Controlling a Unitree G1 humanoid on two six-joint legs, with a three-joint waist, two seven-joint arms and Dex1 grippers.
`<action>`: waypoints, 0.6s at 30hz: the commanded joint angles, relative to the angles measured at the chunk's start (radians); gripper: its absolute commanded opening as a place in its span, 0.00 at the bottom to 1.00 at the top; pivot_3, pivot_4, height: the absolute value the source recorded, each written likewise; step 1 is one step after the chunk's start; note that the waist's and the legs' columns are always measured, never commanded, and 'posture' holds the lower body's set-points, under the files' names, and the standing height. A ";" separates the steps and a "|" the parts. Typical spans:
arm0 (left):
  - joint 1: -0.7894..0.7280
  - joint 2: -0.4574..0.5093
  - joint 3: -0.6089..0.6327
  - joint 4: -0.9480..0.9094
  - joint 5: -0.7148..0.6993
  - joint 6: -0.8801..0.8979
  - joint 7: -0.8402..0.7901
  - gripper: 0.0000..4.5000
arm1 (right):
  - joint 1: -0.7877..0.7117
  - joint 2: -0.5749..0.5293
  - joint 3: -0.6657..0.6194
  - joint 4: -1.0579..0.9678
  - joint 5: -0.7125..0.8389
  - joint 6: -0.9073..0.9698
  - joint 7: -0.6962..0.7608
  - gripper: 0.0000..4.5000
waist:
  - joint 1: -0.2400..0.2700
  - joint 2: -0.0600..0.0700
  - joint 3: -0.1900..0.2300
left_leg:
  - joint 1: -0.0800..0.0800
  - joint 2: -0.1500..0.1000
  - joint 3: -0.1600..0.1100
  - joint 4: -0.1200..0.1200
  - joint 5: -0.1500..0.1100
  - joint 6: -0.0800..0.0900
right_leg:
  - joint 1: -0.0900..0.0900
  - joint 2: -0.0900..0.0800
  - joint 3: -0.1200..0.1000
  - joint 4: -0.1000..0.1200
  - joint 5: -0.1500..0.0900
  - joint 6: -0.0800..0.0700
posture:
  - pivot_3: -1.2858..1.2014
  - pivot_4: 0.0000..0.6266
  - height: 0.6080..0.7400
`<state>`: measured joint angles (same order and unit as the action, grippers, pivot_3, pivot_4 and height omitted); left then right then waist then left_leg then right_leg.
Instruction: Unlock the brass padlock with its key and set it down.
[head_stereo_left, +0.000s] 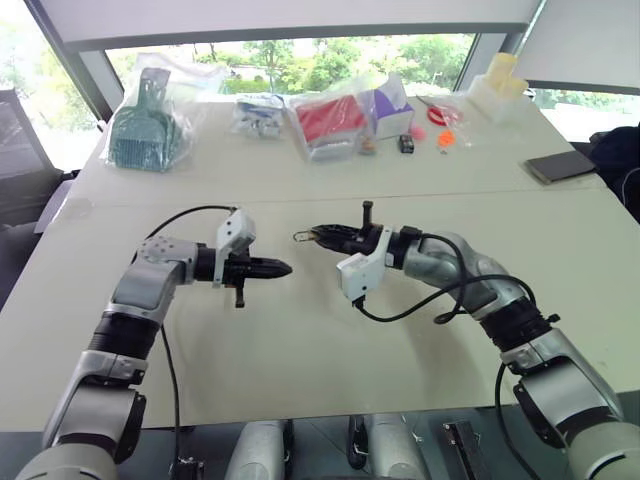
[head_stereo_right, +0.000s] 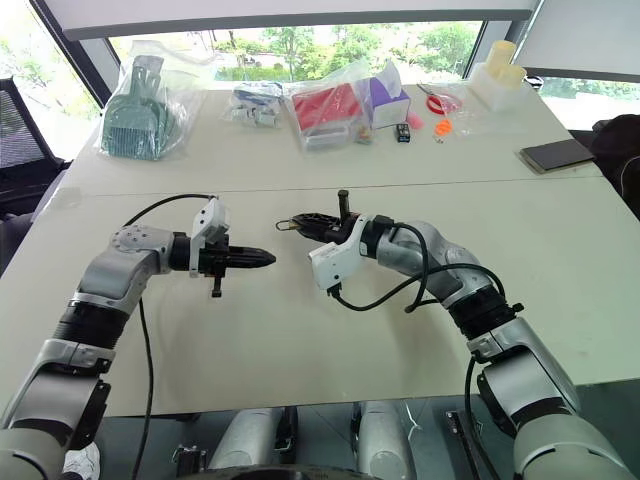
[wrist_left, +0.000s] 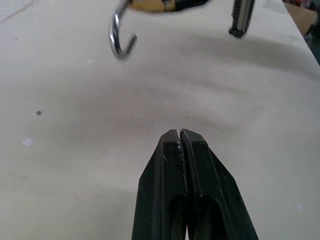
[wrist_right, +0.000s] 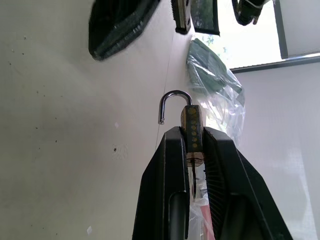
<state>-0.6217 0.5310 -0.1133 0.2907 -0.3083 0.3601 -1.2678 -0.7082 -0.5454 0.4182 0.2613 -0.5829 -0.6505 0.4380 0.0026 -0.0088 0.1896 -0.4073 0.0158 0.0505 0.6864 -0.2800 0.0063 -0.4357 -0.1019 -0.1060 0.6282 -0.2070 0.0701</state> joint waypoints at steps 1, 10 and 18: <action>-0.044 -0.019 0.052 0.002 -0.032 0.000 0.040 0.01 | -0.004 0.013 -0.020 -0.046 0.027 0.004 0.000 0.00 | -0.001 0.000 0.000 | 0.000 0.000 0.000 0.000 0.000 0.000 | 0.000 0.000 0.000 0.000 0.000 0.000 | 0.52 0.24 1.00; -0.061 -0.027 0.058 0.033 -0.028 -0.027 0.070 0.01 | 0.023 0.020 -0.020 -0.083 0.039 0.028 0.027 0.00 | -0.004 0.000 0.000 | 0.000 0.000 0.000 0.000 0.000 0.000 | 0.000 0.000 0.000 0.000 0.000 0.000 | 0.52 0.24 1.00; -0.022 0.019 0.022 0.015 -0.003 -0.037 0.032 0.01 | 0.021 0.016 -0.021 -0.058 0.029 0.038 0.027 0.00 | -0.011 0.000 0.000 | 0.000 0.000 0.000 0.000 0.000 0.000 | 0.000 0.000 0.000 0.000 0.000 0.000 | 0.52 0.24 1.00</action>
<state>-0.6561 0.5289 -0.0942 0.3352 -0.3185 0.3412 -1.2198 -0.6809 -0.5296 0.4184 0.2182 -0.5662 -0.6152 0.4726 -0.0088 -0.0088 0.1896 -0.4072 0.0158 0.0509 0.6863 -0.2800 0.0063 -0.4357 -0.1019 -0.1059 0.6282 -0.2070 0.0702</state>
